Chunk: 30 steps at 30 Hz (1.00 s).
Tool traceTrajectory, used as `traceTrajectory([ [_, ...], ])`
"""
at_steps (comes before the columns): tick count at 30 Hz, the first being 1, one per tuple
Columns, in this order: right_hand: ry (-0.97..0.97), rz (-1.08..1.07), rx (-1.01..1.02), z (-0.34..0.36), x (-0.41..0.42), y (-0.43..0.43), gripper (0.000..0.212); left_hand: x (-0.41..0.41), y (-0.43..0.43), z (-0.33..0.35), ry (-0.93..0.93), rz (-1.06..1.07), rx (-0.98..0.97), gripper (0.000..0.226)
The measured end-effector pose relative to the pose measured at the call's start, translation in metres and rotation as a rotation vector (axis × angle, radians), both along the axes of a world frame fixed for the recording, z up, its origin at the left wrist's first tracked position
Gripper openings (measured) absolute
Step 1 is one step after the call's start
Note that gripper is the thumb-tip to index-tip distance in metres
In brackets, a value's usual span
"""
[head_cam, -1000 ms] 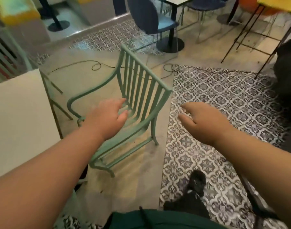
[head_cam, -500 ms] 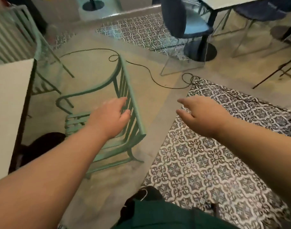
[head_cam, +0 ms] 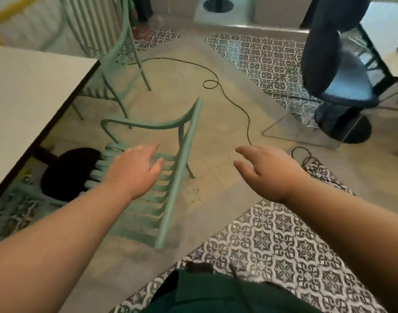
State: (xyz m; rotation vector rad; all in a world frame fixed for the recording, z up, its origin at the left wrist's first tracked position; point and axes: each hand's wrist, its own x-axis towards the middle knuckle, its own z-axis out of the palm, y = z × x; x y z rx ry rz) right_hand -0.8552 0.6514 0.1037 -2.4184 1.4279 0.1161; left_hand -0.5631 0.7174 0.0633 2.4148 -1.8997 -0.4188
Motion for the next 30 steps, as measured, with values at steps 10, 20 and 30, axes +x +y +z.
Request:
traceTrajectory([
  [10, 0.039, 0.463, -0.015, 0.005, -0.011, -0.135, 0.057, -0.074, 0.022, -0.018, 0.023, 0.548, 0.003, 0.058],
  [20, 0.026, 0.856, 0.001, -0.039, 0.101, -0.180, 0.047, -0.092, 0.051, -0.053, 0.048, 0.879, 0.055, 0.057],
  [30, 0.132, 1.038, -0.030, -0.093, 0.165, -0.229, 0.053, -0.101, 0.010, -0.081, 0.042, 1.031, 0.129, 0.053],
])
